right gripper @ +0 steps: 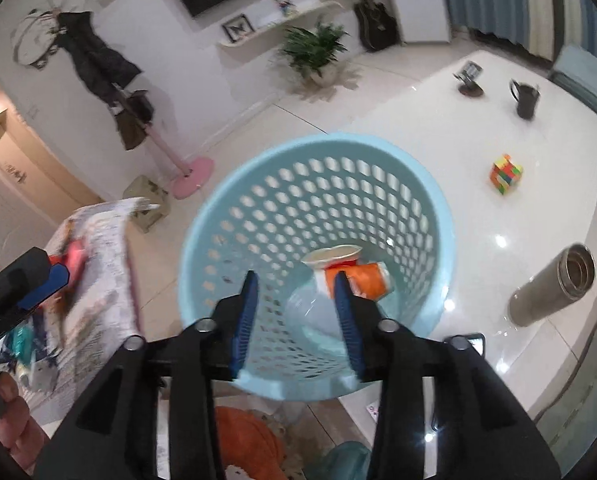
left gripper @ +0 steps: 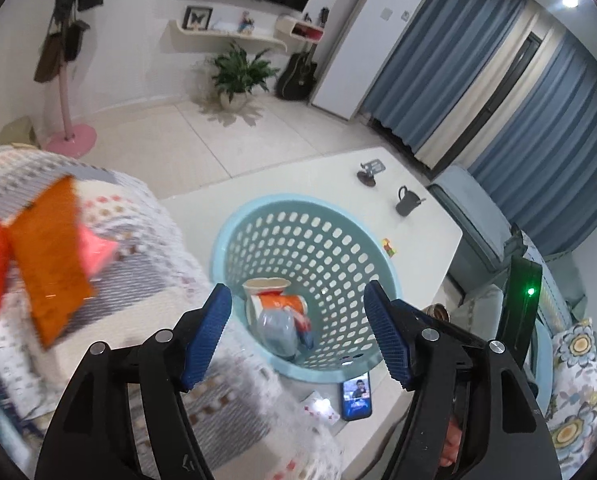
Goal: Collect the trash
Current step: 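Carry the bottle and box over the blue basket and release both, then grasp the white milk carton with the left gripper while the right gripper grasps the teal packet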
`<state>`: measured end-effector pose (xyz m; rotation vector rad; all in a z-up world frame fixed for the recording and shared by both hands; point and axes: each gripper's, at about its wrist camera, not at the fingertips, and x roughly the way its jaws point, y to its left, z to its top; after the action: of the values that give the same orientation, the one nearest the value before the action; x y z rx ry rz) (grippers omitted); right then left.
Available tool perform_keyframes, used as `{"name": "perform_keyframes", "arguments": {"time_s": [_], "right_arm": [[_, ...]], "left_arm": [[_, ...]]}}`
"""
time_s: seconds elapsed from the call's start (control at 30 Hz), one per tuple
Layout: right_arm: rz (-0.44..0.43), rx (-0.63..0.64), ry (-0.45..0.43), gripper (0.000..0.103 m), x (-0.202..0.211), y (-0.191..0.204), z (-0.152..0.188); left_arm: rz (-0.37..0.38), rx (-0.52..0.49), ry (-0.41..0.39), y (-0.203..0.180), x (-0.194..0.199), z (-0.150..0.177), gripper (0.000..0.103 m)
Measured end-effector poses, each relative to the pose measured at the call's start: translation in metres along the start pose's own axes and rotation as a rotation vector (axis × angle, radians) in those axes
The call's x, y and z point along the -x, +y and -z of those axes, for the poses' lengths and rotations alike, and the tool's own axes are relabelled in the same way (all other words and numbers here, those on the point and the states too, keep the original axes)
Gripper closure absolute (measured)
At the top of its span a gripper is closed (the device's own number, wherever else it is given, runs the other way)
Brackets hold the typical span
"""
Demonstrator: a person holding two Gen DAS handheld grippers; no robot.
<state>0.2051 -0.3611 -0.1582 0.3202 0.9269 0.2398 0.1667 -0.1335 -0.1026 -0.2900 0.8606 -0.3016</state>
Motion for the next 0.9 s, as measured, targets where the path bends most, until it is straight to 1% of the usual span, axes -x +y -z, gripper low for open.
{"name": "perform_keyframes", "arguments": {"time_s": [0.03, 0.13, 0.2, 0.27, 0.3, 0.37, 0.4, 0.47, 0.53, 0.63, 0.73, 0.8, 0.9], "right_arm": [[-0.008, 0.015, -0.013, 0.06, 0.005, 0.005, 0.0], [-0.05, 0.087, -0.065, 0.06, 0.027, 0.034, 0.0], [-0.095, 0.14, -0.1, 0.056, 0.041, 0.056, 0.002], [-0.139, 0.198, -0.132, 0.054, 0.055, 0.083, 0.006], [-0.157, 0.223, -0.14, 0.052, 0.058, 0.094, 0.008], [-0.198, 0.28, -0.152, 0.05, 0.065, 0.12, 0.015], [-0.22, 0.309, -0.151, 0.05, 0.066, 0.135, 0.019], [-0.248, 0.357, -0.143, 0.05, 0.068, 0.159, 0.027], [-0.265, 0.4, -0.135, 0.05, 0.067, 0.182, 0.036], [-0.294, 0.432, -0.115, 0.049, 0.064, 0.208, 0.045], [-0.323, 0.46, -0.091, 0.049, 0.058, 0.233, 0.056], [-0.336, 0.478, -0.067, 0.048, 0.053, 0.247, 0.062], [-0.343, 0.499, -0.037, 0.048, 0.047, 0.26, 0.068]], "left_arm": [[-0.006, -0.005, -0.012, 0.0, 0.008, 0.0, 0.036], [-0.041, -0.017, -0.079, 0.009, 0.049, 0.004, 0.029], [-0.078, -0.021, -0.131, 0.018, 0.079, 0.007, 0.025], [-0.124, -0.017, -0.176, 0.03, 0.107, 0.01, 0.021], [-0.159, -0.017, -0.202, 0.04, 0.126, 0.013, 0.018], [-0.217, -0.022, -0.227, 0.053, 0.147, 0.015, 0.016], [-0.26, -0.022, -0.238, 0.064, 0.159, 0.019, 0.014], [-0.303, -0.011, -0.231, 0.084, 0.175, 0.023, 0.012], [-0.335, 0.021, -0.2, 0.11, 0.188, 0.028, 0.012], [-0.37, 0.057, -0.163, 0.138, 0.195, 0.033, 0.012], [-0.389, 0.059, -0.127, 0.158, 0.195, 0.037, 0.012], [-0.403, 0.051, -0.093, 0.166, 0.187, 0.036, 0.012], [-0.394, 0.041, -0.044, 0.174, 0.175, 0.031, 0.013]]}}
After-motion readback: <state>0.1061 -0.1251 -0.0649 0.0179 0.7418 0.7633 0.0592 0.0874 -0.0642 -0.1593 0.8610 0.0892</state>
